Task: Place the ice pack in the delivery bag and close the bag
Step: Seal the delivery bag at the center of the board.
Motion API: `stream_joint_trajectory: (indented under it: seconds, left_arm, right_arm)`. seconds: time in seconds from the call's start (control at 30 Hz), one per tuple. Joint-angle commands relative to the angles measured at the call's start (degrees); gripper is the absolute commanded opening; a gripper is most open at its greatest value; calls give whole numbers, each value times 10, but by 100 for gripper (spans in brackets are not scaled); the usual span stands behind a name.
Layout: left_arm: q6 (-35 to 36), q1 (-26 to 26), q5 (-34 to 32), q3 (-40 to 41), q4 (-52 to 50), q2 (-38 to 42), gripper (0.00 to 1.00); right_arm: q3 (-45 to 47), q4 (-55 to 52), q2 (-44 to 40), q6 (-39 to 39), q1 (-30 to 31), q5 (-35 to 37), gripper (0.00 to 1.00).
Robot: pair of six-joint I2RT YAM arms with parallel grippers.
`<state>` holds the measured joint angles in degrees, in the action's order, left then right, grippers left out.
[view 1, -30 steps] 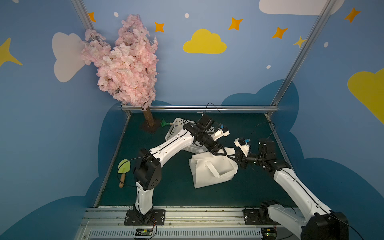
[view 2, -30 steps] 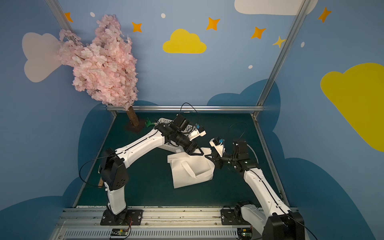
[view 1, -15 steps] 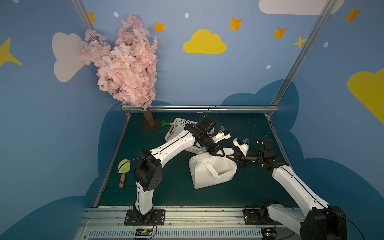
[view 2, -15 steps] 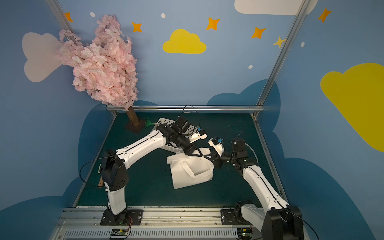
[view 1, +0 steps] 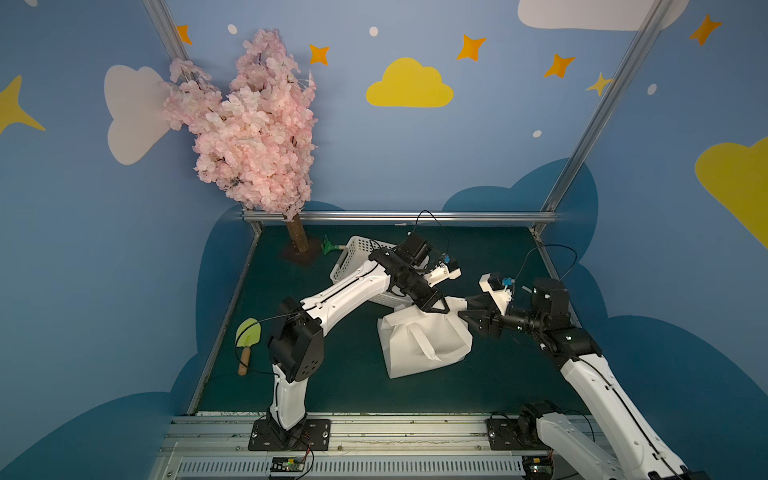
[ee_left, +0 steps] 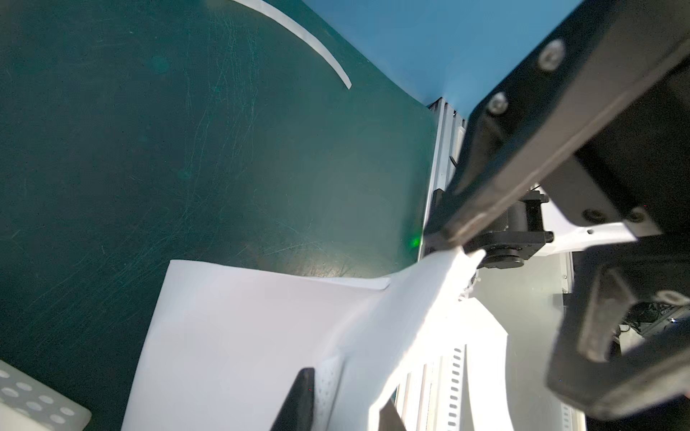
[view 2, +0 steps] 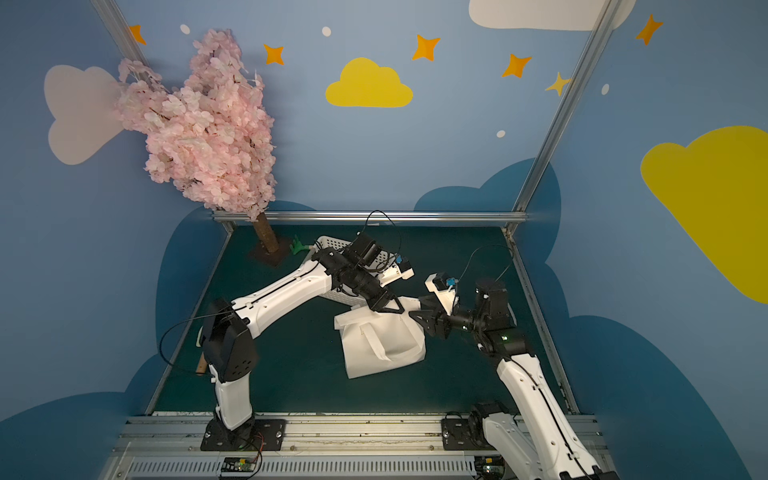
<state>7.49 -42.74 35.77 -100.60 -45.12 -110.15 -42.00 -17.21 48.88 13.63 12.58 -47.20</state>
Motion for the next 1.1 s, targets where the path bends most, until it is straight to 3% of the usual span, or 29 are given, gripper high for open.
stream_joint_trajectory:
  seconds: [0.0, 0.23, 0.6, 0.67, 0.8, 0.93, 1.07]
  left_arm:
    - [6, -7, -3, 0, -28, -15, 24]
    - [12, -12, -3, 2, -30, -14, 25]
    - [19, -18, -6, 0, -37, -14, 25]
    - [19, -18, -4, 0, -37, -14, 25]
    - [20, -17, -3, 1, -37, -12, 25]
    - [22, -18, -5, 0, -37, -13, 25]
    - [24, -18, -9, -3, -38, -13, 26]
  right_arm:
    - [3, 9, 10, -28, -3, 2, 62]
    - [-42, -7, 96, -16, -4, -2, 63]
    - [-36, 15, 119, -16, -12, -4, 63]
    - [-36, 16, 125, -16, -15, -11, 57]
    - [-37, 14, 136, -16, -18, -19, 35]
    - [-33, 9, 137, -16, -19, -14, 24]
    - [-26, 5, 134, -20, -20, -11, 4]
